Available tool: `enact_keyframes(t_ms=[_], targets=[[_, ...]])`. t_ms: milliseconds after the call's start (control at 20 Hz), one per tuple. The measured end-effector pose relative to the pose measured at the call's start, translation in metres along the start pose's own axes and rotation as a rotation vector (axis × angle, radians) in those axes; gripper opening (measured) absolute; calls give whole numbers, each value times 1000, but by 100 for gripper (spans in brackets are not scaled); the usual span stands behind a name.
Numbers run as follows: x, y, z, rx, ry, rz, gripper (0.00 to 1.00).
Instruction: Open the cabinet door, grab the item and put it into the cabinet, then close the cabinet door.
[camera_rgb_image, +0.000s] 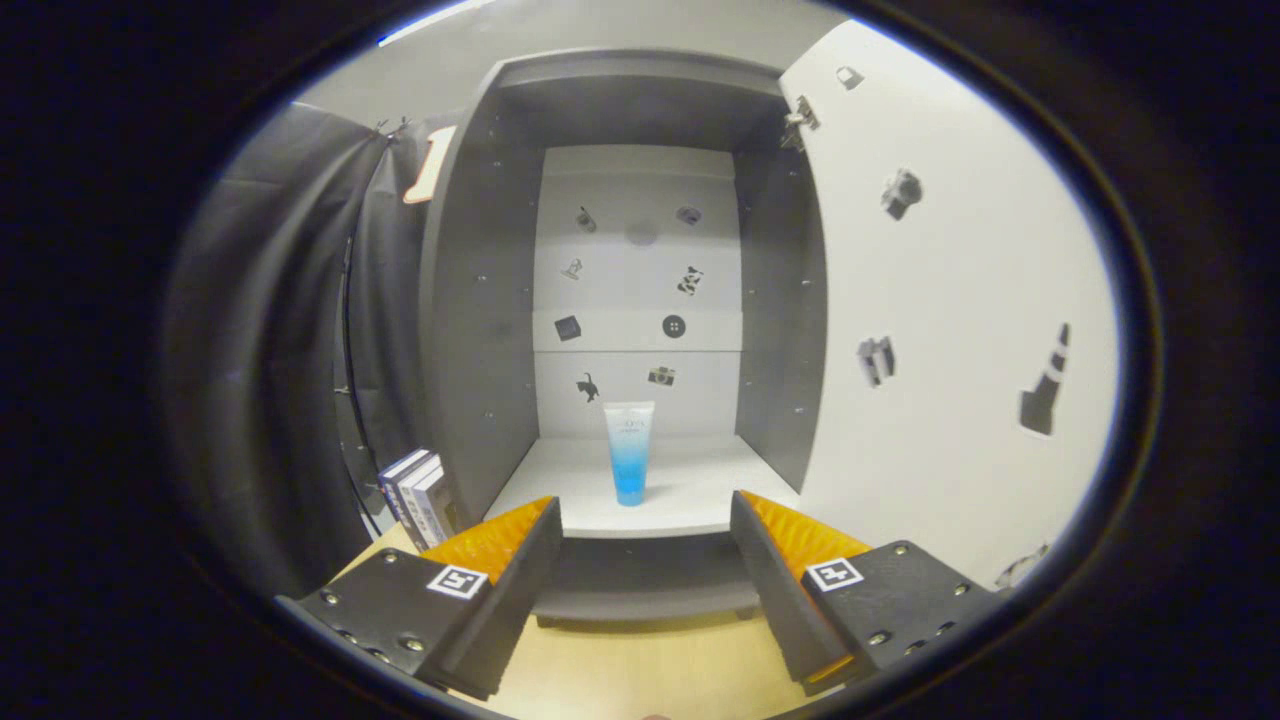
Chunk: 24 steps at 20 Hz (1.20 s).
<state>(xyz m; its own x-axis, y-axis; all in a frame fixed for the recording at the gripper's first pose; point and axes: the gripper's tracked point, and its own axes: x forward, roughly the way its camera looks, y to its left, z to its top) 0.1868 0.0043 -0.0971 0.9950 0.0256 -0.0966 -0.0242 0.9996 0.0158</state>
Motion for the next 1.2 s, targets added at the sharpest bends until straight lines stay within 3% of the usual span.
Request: enact_keyframes(t_ms=[450,700,950,1200], targets=[[-162,-75,-6,-9,3,-97,100],[-228,-166,-14,28,10,-225,98],[-249,-245,-14,56,21,-350,99],[-228,-287,-9,97,14,-374,99]])
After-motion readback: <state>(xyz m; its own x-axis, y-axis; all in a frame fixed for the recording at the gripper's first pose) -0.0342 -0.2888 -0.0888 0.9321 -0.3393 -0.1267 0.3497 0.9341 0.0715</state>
